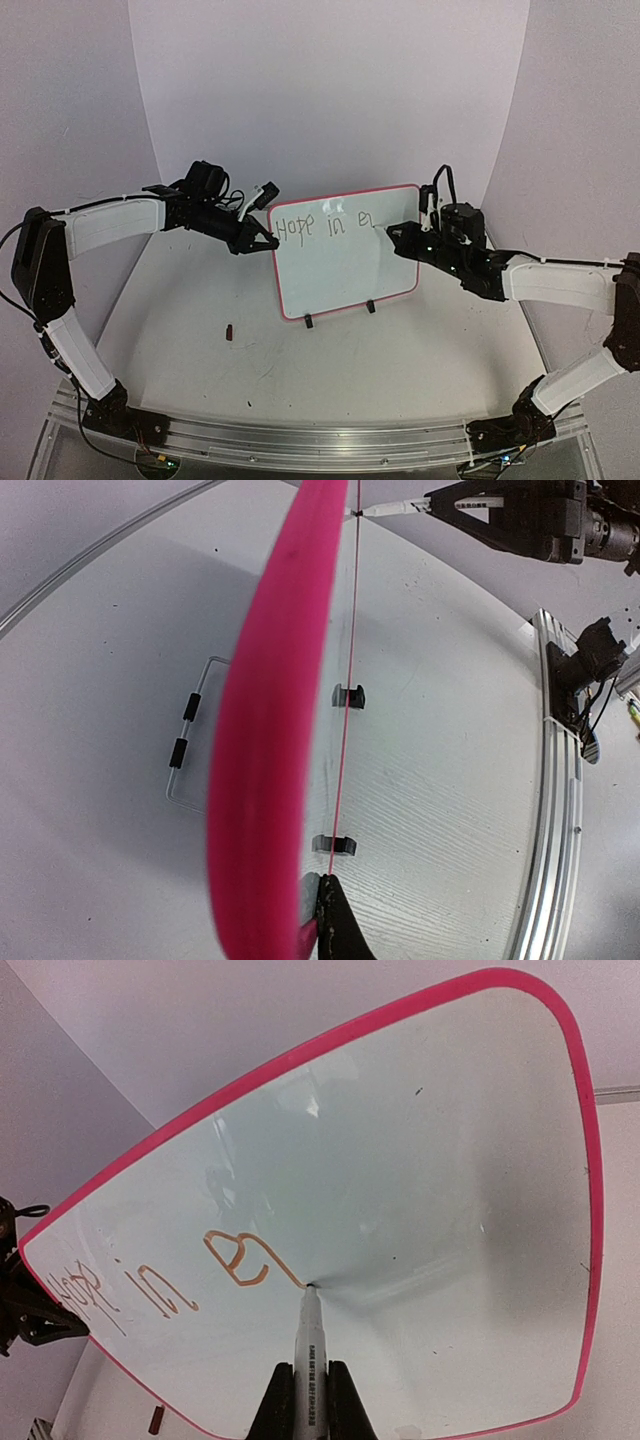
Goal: Write a sentence on the whiteboard
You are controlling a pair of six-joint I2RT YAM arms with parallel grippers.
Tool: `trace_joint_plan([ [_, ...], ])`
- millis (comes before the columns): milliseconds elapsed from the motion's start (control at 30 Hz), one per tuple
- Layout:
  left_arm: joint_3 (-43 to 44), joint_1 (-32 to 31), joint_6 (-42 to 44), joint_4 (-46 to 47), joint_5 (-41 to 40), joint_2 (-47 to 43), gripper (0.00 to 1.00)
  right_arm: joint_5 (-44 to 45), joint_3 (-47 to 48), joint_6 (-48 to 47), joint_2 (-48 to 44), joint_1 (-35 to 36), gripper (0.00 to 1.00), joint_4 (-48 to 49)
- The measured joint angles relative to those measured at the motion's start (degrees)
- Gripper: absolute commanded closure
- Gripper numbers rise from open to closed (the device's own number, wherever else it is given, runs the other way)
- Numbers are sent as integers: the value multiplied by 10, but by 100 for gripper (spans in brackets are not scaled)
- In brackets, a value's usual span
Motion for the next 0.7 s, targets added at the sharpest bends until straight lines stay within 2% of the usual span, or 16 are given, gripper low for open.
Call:
trace_joint_plan([
  [700,0,0,-2,0,-1,0,100,20,44,-19,0,0,100,-10],
])
